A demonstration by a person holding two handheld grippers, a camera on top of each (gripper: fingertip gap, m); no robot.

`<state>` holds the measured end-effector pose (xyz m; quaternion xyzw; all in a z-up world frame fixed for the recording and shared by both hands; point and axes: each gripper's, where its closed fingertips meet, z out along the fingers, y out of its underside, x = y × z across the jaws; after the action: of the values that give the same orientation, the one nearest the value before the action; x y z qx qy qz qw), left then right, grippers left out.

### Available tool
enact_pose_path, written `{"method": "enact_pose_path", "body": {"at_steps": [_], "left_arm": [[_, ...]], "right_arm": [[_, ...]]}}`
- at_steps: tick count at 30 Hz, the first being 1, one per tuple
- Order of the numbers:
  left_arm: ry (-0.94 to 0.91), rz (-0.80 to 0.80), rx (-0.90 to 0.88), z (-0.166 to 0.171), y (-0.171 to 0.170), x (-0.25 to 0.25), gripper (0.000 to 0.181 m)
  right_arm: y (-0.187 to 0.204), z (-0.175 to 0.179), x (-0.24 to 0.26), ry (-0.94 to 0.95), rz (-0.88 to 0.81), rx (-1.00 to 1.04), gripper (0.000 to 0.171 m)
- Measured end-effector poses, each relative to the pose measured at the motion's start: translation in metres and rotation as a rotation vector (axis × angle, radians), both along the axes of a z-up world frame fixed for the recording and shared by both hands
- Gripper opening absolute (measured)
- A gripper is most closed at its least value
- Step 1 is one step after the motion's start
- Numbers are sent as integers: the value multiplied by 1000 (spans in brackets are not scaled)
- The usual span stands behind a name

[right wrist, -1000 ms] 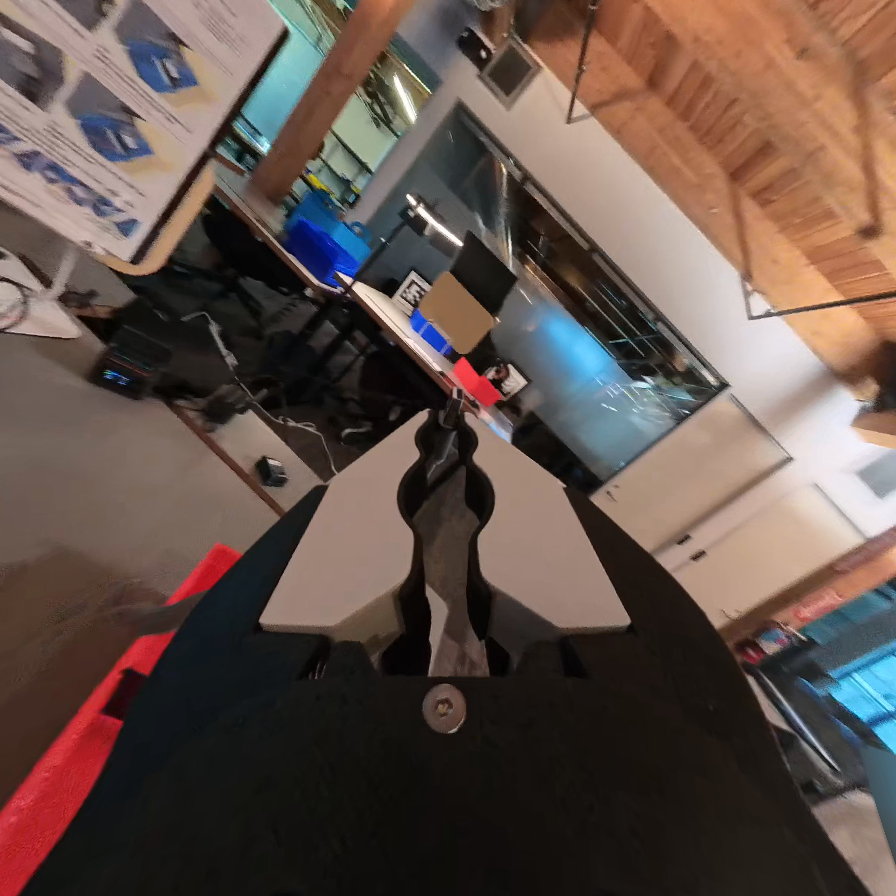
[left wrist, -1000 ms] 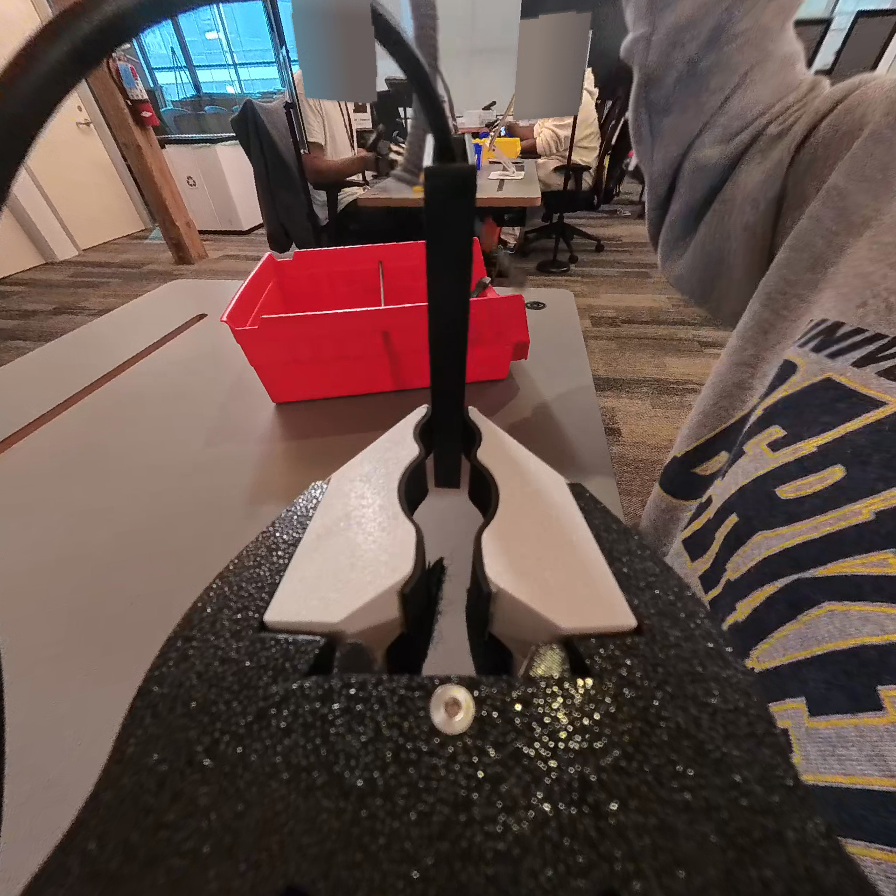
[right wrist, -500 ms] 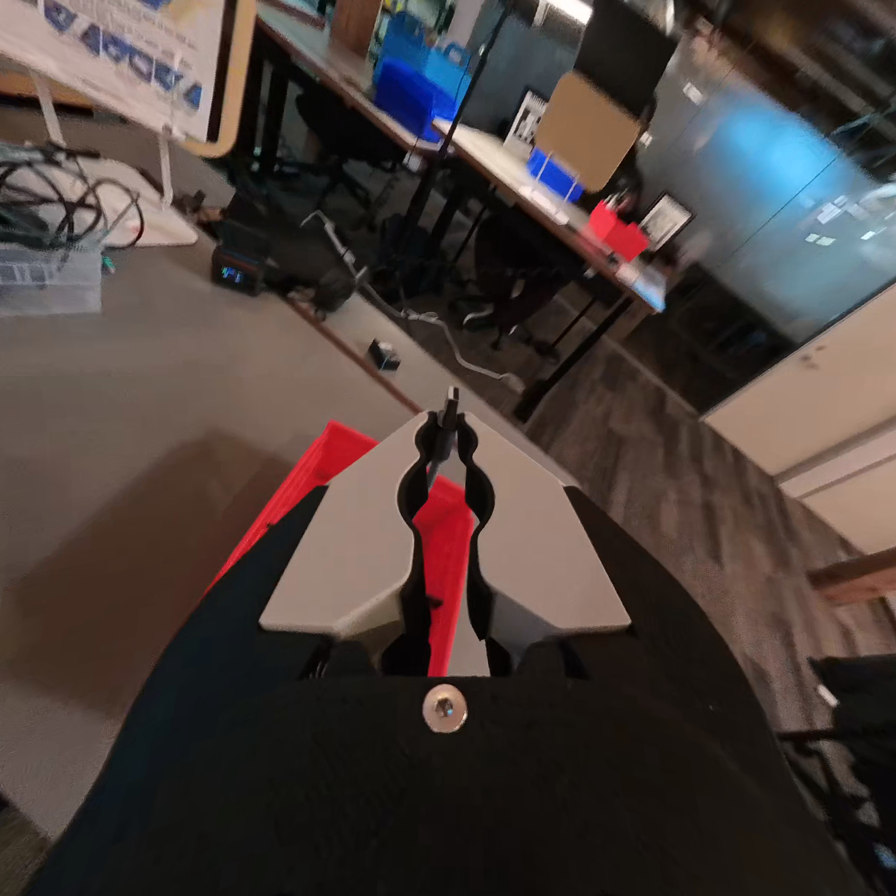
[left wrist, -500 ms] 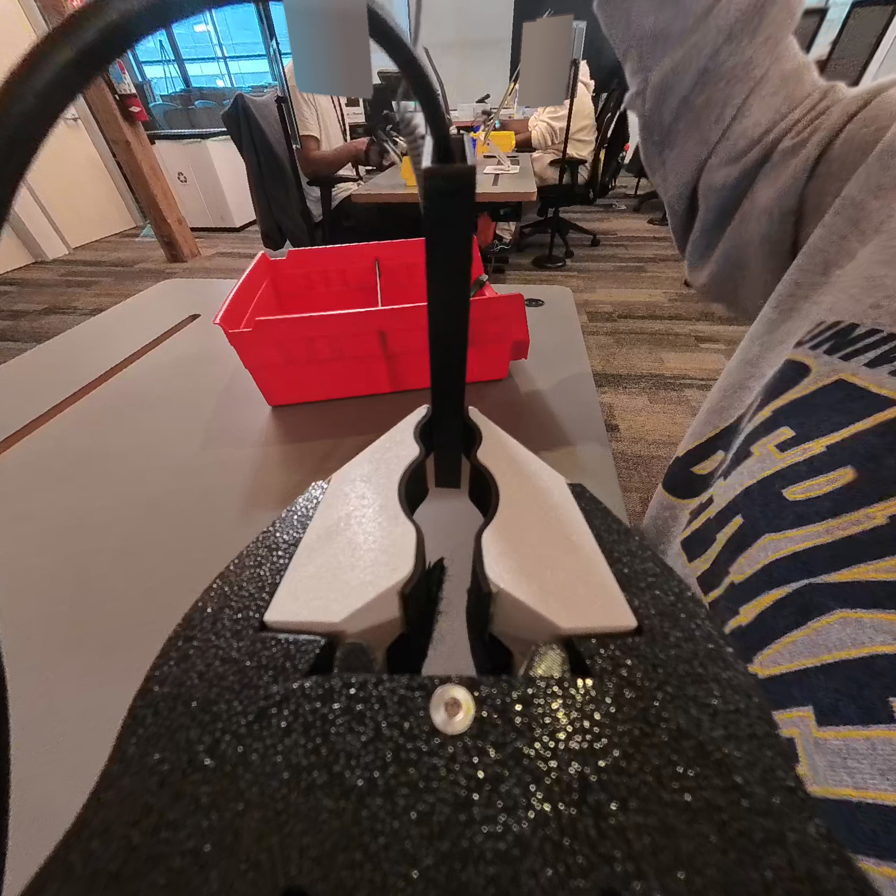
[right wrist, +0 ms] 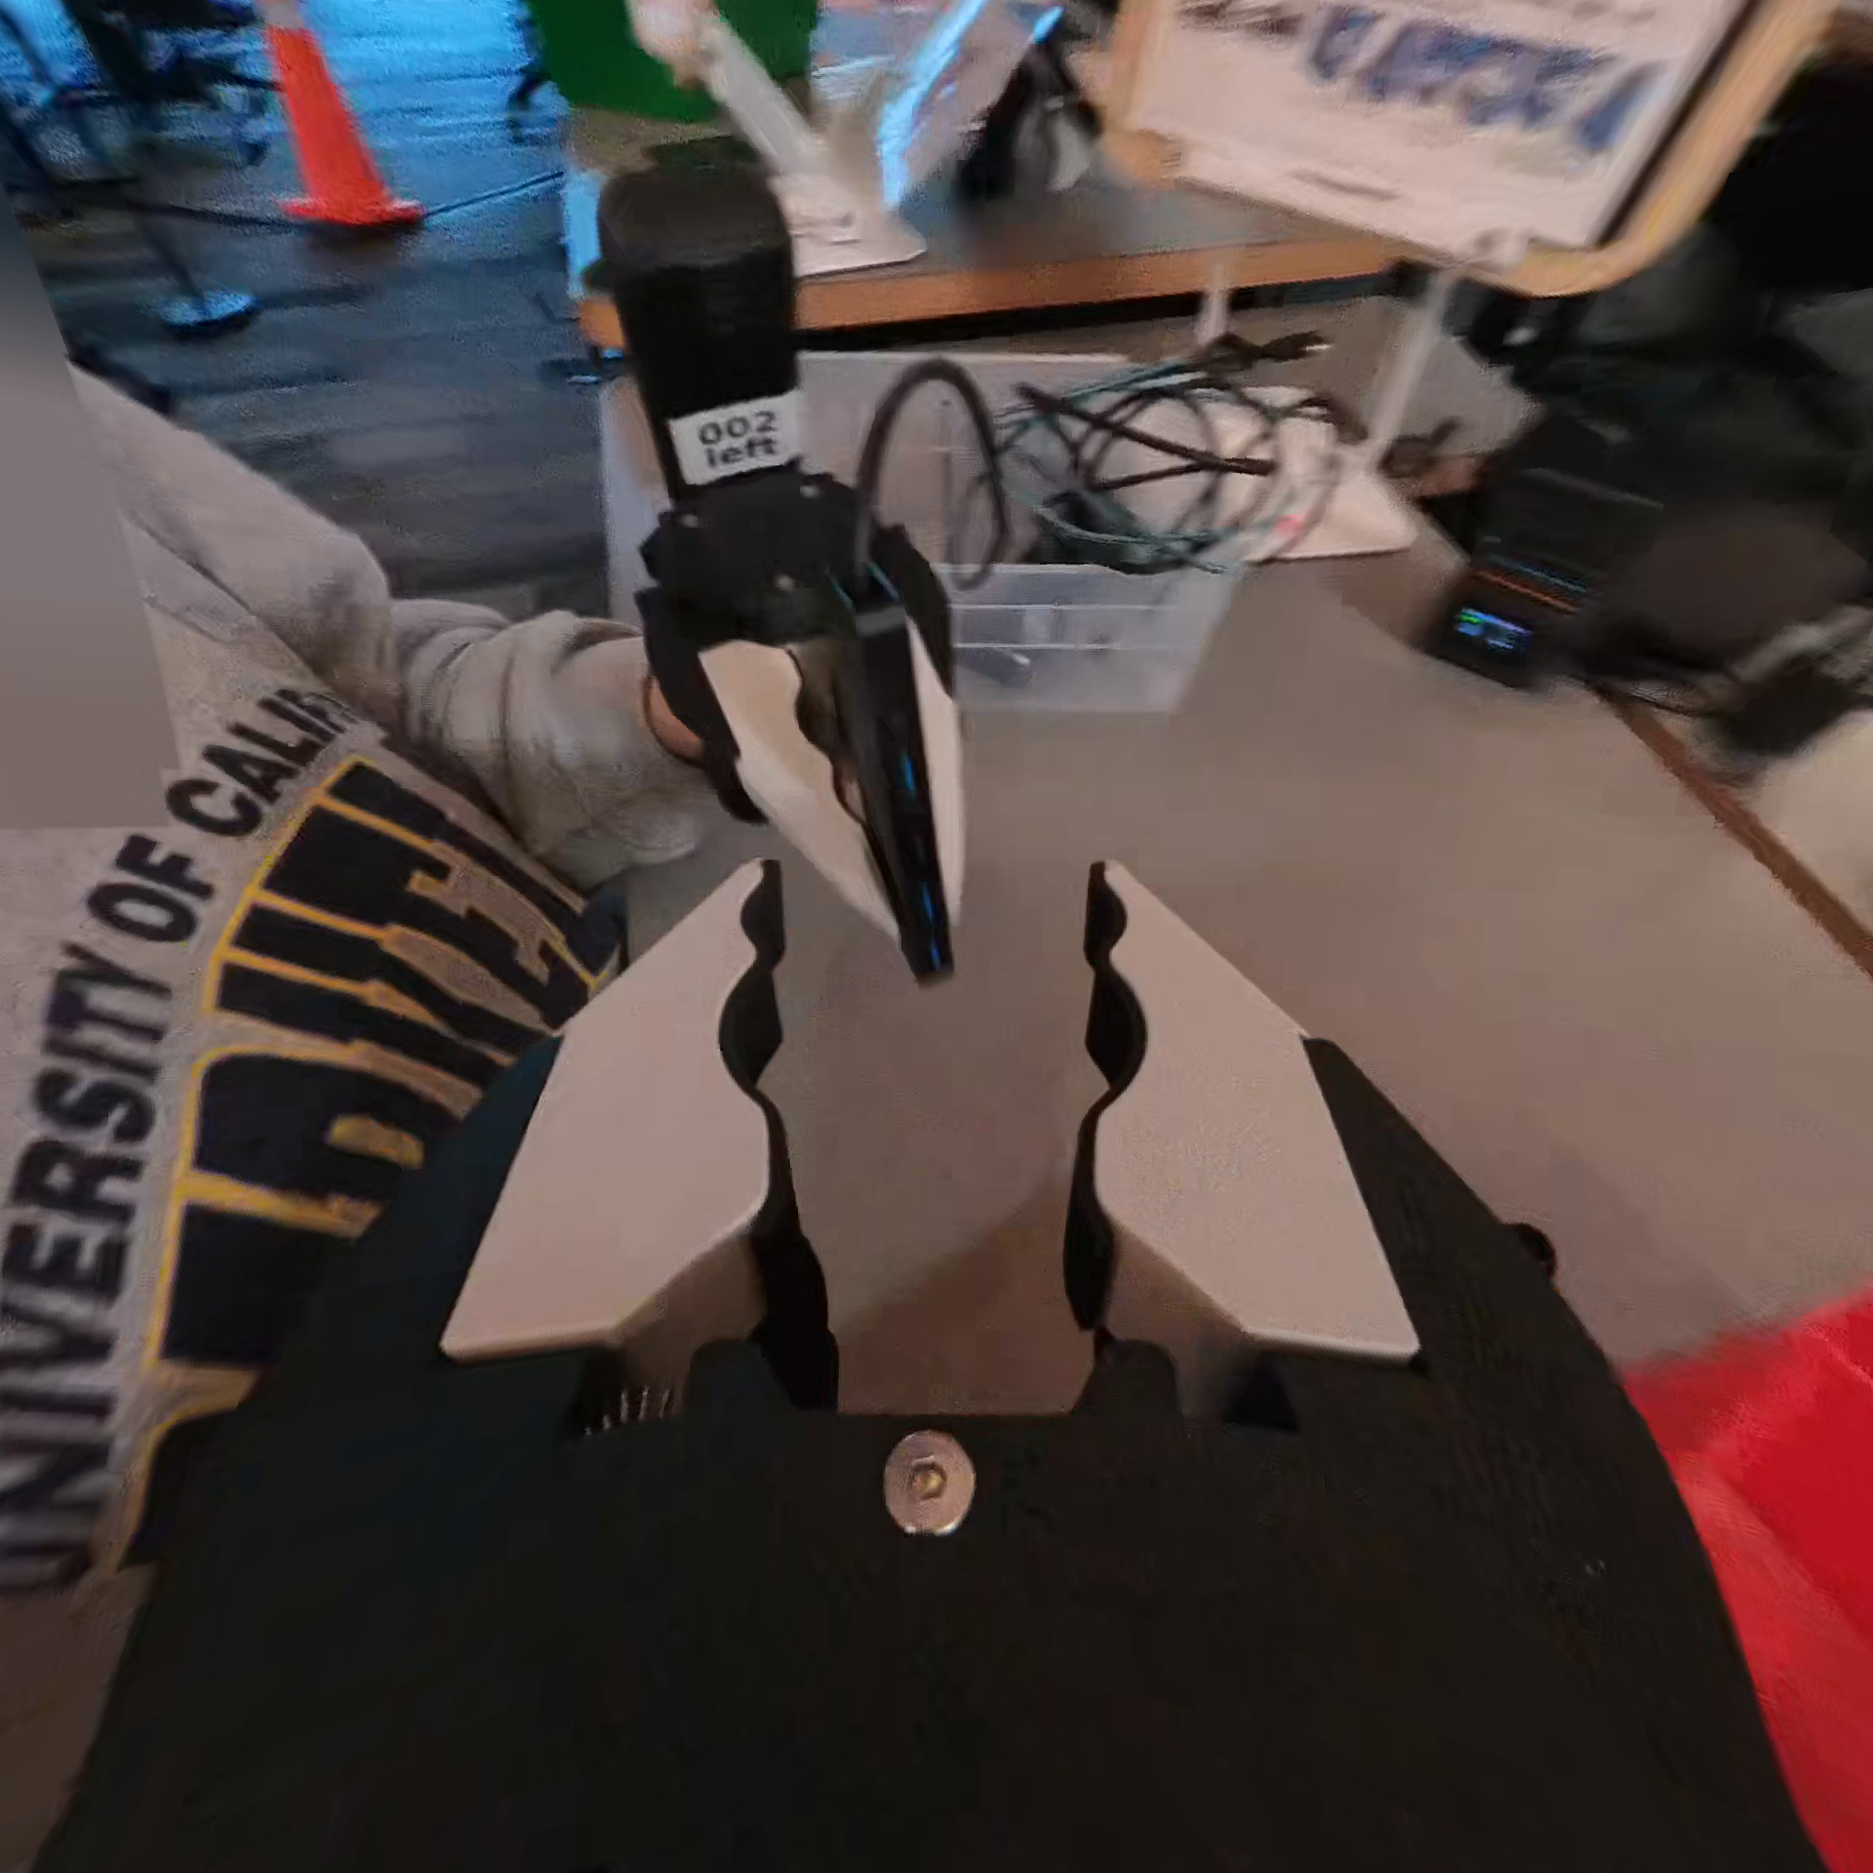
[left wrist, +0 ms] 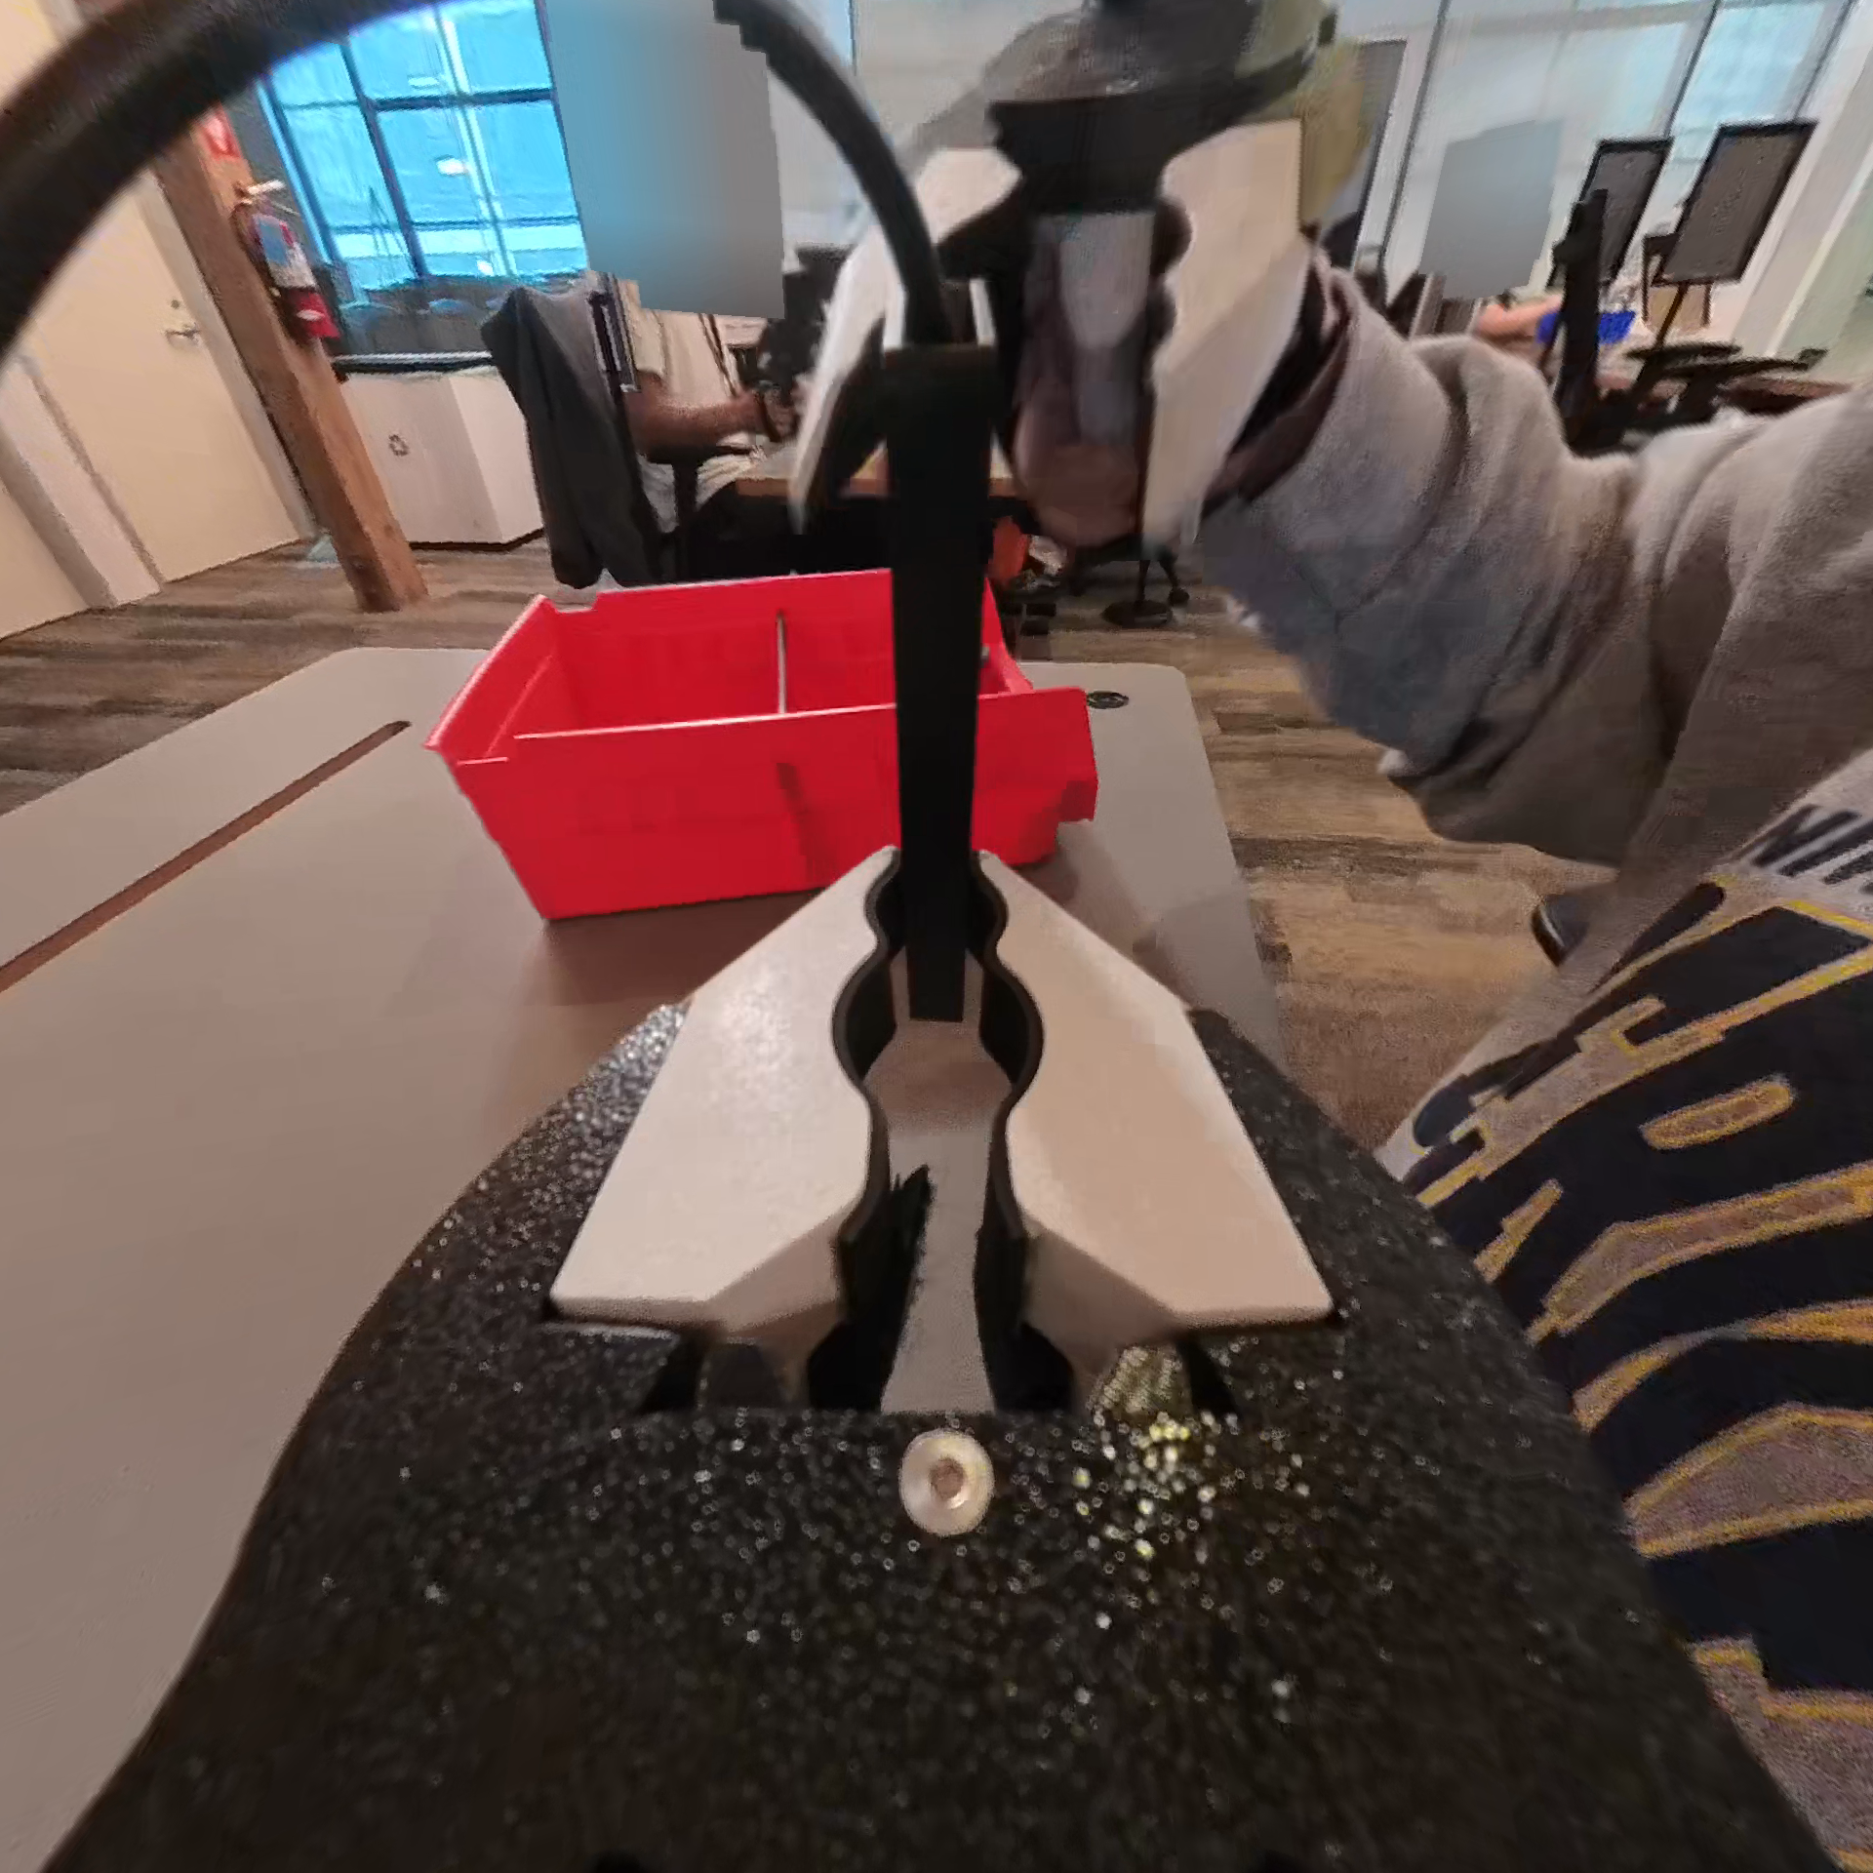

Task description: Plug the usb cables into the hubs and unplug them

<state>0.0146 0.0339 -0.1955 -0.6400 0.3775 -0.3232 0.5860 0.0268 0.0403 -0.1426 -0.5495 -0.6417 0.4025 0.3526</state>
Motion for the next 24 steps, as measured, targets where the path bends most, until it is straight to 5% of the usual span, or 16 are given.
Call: {"method": "enact_pose_path", "body": {"at_steps": [5, 8, 10, 15, 18, 21, 22, 24], "left_arm": [[112, -9, -2, -9, -7, 9, 10], [29, 8, -46, 2, -11, -2, 12], [26, 88, -31, 8, -11, -18, 26], [-53, 309, 277, 57, -34, -69, 5], [-82, 659, 410, 89, -36, -133, 38], [75, 978, 350, 96, -21, -199, 70], [139, 1054, 304, 95, -13, -217, 91], [241, 1058, 212, 89, 6, -234, 98]], "right_arm": [[-36, -12, -54, 36, 200, -52, 12], [-36, 1, -61, 70, 229, -28, 8], [-25, 23, -64, 118, 193, 70, 8], [18, 125, -66, 311, 1, 438, 8], [30, 189, -70, 408, -72, 589, 8], [28, 237, -79, 451, -60, 630, 9], [27, 249, -82, 459, -60, 648, 9], [23, 267, -87, 465, -45, 662, 9]]}}
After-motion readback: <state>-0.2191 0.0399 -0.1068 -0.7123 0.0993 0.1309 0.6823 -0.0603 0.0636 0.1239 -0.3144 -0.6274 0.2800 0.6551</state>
